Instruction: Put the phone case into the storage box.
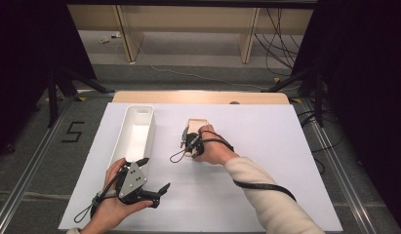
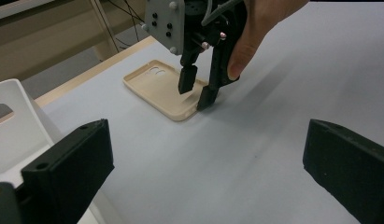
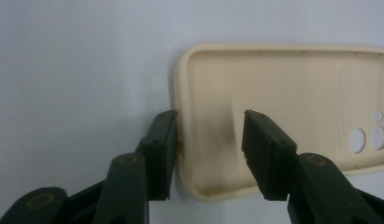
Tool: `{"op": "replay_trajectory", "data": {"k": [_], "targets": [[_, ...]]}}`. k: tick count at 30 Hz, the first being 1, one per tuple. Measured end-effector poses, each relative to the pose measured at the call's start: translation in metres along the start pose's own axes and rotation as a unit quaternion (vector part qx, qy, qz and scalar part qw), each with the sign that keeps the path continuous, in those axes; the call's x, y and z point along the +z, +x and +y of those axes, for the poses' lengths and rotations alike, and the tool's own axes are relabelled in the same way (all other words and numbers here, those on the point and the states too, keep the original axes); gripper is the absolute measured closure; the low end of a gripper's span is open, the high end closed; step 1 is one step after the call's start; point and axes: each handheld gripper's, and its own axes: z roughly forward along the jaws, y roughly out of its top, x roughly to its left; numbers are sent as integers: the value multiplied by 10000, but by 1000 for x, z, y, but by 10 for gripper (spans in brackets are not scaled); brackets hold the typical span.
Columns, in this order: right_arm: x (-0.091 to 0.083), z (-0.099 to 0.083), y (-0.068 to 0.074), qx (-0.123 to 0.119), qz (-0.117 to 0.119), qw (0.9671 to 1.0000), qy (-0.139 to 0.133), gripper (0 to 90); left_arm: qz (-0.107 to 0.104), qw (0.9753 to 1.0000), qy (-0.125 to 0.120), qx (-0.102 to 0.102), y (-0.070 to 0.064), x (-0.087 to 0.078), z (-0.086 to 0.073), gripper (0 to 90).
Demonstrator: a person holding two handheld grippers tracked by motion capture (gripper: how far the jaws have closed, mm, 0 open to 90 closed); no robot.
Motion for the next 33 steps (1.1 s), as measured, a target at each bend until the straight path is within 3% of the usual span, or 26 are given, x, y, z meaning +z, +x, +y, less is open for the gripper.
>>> {"op": "replay_trajectory", "data": {"k": [6, 17, 33], "targets": [[-1, 1, 4, -183, 31, 9998, 35, 679, 1, 10000, 5, 8, 0, 0, 0, 11], [0, 3, 6, -254, 134, 9996, 68, 768, -6, 10000, 3, 14, 0, 0, 0, 11], [0, 3, 7, -289, 166, 9994, 91, 816, -8, 10000, -6, -6, -1, 0, 0, 11]]}}
